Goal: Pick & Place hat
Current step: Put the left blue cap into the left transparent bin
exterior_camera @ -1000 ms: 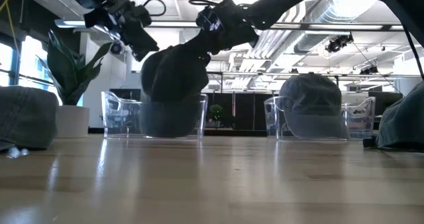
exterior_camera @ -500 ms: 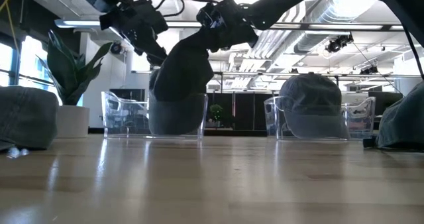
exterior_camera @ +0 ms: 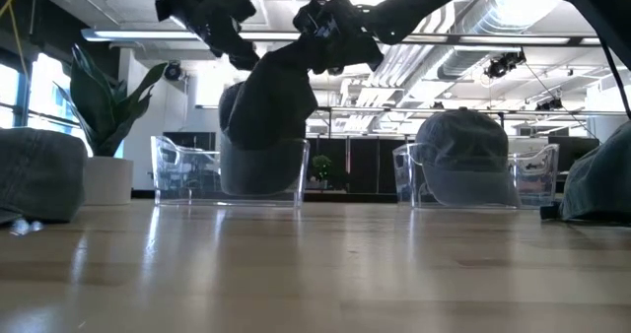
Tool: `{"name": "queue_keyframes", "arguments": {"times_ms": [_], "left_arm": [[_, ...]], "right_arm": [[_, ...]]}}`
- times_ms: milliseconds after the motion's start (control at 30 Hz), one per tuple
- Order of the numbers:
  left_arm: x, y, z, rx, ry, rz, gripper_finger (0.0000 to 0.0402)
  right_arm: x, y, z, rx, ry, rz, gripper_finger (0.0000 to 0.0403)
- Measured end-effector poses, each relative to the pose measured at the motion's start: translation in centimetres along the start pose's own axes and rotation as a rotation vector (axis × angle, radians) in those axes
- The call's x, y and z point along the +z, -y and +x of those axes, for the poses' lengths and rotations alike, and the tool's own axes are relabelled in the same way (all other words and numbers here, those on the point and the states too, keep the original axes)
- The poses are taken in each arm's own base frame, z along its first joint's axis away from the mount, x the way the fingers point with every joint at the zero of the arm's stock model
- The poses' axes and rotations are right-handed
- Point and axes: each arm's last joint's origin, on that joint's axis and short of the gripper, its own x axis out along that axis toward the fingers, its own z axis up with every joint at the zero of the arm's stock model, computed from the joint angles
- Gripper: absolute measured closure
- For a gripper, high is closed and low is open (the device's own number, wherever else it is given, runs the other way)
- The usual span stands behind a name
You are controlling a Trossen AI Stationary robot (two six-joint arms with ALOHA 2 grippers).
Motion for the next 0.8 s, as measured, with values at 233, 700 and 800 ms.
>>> {"name": "queue_keyframes", "arguments": {"times_ms": [233,700,800], "left_arm": [[-3.0,-0.4,3.1,-0.188,-0.129,-0.139,0.0103],[-1.5,2.0,0.3,-0.439,0.042,-0.15,0.023],[-1.6,1.9,0.3,-0.409,0.007,-0.134,0.0275]], "right_arm": [[0.0,-0.1,0.0,0.032,0.008,0.0,0.0396],[0.0,0.2,-0.9,0.133,0.033,0.134,0.0399],[0.0,0.2,-0.8,0.119,0.027,0.176,0.0398]]}}
